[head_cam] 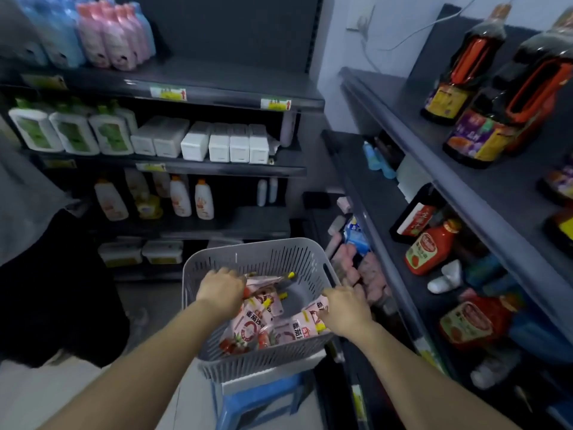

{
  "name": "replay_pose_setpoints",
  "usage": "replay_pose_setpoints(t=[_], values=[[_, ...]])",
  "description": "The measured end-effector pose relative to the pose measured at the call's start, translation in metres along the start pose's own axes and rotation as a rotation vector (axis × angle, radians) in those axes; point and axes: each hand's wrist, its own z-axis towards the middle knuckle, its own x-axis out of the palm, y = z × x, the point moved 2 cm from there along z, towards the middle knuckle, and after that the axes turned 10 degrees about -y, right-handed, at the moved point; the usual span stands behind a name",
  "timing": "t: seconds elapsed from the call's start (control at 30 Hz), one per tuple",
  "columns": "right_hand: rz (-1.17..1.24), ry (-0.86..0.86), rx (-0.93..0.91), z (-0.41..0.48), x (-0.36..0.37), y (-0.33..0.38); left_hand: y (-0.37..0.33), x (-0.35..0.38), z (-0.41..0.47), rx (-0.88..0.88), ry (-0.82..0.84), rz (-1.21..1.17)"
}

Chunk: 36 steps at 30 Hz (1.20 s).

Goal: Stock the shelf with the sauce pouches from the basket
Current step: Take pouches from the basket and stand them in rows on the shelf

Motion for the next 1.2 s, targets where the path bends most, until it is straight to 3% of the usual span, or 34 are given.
replay_pose_setpoints(t=[0.33,0.6,0.73,0.87,0.97,1.07,1.2], values=[[-0.149,0.211,0.052,0.050,0.061,-0.012,-0.023,0.090,0.085,0.094,0.174,-0.036],[-0.212,0.083,0.126,0.081,0.110,-0.007,-0.034,0.133,0.126,0.084,0.247,-0.056],[-0.372,0.331,0.207,0.076,0.110,0.001,-0.026,0.137,0.131,0.054,0.254,-0.011],[-0.266,0.317,0.225,0.078,0.111,0.003,-0.006,0.136,0.132,-0.055,0.307,-0.139],[-0.250,0.270,0.120,0.082,0.097,0.009,0.015,0.142,0.130,-0.106,0.273,-0.263],[-0.018,0.177,0.038,0.078,0.097,0.019,0.024,0.140,0.129,-0.128,0.314,-0.438],[0.198,0.034,0.139,0.076,0.106,0.022,0.028,0.138,0.124,-0.134,0.448,-0.614]])
